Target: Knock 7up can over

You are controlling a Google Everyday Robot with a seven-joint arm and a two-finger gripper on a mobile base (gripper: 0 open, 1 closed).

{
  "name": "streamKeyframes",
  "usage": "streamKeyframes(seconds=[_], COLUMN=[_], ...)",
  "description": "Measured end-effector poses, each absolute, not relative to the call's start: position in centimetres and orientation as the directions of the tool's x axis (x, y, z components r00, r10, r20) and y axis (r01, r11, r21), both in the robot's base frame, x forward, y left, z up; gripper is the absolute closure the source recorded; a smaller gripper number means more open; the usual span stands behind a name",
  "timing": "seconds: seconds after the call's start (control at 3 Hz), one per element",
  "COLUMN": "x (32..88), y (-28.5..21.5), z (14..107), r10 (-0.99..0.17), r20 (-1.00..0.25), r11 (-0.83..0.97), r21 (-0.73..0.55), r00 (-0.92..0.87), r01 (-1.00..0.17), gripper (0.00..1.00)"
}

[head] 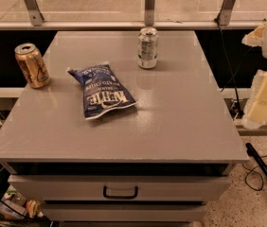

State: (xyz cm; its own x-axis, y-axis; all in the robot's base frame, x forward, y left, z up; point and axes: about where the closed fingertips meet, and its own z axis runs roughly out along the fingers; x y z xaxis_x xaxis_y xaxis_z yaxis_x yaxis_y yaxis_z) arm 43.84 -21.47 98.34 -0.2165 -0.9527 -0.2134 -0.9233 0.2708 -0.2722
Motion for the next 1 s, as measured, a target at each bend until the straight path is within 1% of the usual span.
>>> streamKeyframes(seconds=[0.33, 0.67, 1.0], x=[43.8, 45.6, 48.9], y=[-21.5, -21.0, -19.9], z=[98.3, 99.2, 99.8], r10=[-0.953, -0.918, -0.825], r20=[-0.213, -0.319, -0.500], r11=[0.271, 0.329, 0.439], r21=[-0.272, -0.280, -0.268], r00=[-0.216, -0.236, -0.265], r01=[-0.923, -0.902, -0.858], gripper=[0.00, 0.00, 0.00])
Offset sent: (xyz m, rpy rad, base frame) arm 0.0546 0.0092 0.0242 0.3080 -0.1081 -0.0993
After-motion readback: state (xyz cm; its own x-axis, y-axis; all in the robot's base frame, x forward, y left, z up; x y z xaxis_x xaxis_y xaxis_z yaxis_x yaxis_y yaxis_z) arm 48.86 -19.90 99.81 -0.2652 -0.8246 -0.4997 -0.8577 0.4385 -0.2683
